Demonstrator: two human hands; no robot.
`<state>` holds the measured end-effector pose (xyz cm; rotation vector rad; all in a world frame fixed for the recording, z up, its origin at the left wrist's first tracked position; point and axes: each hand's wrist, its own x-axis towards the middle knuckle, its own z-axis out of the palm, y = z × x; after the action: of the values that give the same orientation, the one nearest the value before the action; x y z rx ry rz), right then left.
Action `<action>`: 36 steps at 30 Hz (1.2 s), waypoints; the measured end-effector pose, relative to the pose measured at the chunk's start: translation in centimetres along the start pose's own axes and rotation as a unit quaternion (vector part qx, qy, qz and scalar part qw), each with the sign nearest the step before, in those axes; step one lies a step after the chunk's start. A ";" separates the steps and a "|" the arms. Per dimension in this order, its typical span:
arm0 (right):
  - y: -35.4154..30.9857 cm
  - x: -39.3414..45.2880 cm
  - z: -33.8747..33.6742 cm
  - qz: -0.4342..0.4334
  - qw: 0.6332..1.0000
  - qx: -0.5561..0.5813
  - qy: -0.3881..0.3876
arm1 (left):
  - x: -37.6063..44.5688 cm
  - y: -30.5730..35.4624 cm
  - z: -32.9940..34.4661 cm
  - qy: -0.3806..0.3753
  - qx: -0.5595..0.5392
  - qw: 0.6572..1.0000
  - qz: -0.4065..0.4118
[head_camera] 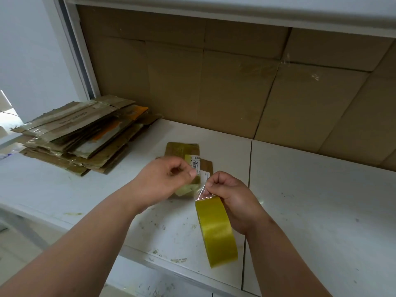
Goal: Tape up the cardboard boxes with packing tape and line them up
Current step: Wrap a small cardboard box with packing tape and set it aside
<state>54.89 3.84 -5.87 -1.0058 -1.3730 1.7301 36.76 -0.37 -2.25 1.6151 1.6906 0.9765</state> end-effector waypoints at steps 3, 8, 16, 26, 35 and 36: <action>-0.1 -0.1 0.3 -0.029 0.999 -0.035 -0.019 | -0.5 0.6 0.2 -0.081 0.012 0.997 -0.008; -0.1 -0.2 0.7 -0.053 0.997 -0.051 -0.024 | -0.8 0.5 1.1 -0.050 0.037 0.998 -0.016; 0.5 -0.4 0.3 -0.063 0.990 -0.118 0.050 | -1.3 -0.1 0.6 -0.003 0.022 0.997 -0.072; 1.6 -2.4 -3.4 0.009 0.982 -0.067 -0.178 | -2.0 -0.8 0.5 0.094 -0.065 0.985 -0.130; -0.7 -1.7 -4.8 -0.059 0.984 -0.070 -0.155 | -2.2 -0.1 -0.5 0.123 -0.237 0.949 -0.165; -1.1 -1.6 -4.9 -0.066 0.983 -0.074 -0.152 | -2.1 0.1 -0.7 0.135 -0.249 0.945 -0.164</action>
<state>60.03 4.75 -5.20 -0.7288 -1.7423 1.7534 36.42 -2.53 -1.93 0.8716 1.6378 1.3583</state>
